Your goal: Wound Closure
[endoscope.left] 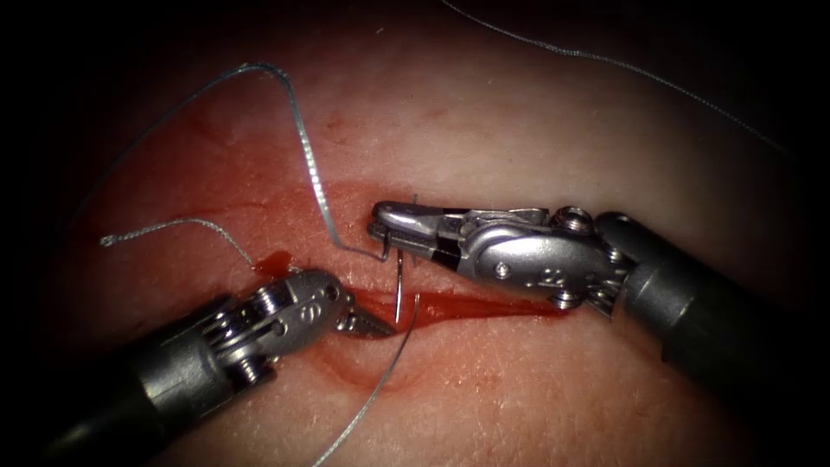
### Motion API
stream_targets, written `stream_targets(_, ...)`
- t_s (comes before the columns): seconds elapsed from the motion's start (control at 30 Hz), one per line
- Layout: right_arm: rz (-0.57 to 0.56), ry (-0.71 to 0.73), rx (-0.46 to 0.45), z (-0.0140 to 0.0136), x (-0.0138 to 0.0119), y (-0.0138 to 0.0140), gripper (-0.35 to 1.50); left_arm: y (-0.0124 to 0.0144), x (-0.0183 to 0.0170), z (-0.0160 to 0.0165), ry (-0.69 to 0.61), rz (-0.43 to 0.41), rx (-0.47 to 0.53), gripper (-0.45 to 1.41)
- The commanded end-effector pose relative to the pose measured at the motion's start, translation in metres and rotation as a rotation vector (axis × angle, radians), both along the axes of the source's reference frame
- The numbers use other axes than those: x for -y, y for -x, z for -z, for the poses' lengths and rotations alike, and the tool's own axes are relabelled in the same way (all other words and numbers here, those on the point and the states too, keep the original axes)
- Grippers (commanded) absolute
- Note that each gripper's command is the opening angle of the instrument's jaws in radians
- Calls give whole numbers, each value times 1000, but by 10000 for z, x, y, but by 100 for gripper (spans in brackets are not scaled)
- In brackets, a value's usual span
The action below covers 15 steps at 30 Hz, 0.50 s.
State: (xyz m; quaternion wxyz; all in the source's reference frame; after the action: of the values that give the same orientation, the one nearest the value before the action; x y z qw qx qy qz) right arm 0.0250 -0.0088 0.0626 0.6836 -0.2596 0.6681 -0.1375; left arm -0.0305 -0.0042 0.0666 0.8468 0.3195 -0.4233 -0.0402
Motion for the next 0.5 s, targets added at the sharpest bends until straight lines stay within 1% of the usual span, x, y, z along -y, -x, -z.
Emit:
stream_targets(0.03,9,-10,0,7,-14,1,-35,5,-11,5,6,2,4,-45)
stream_targets(0.07,45,-44,11,7,-15,4,-35,5,-11,5,8,4,3,-45)
stream_targets(0.23,96,-86,-6,10,-18,8,-35,5,-11,5,8,4,3,-45)
stream_targets(0.3,99,-93,-8,17,-23,8,-35,4,-11,5,9,4,3,-45)
stream_targets(0.5,100,-119,-8,12,-21,9,-35,4,-10,5,10,7,2,-45)
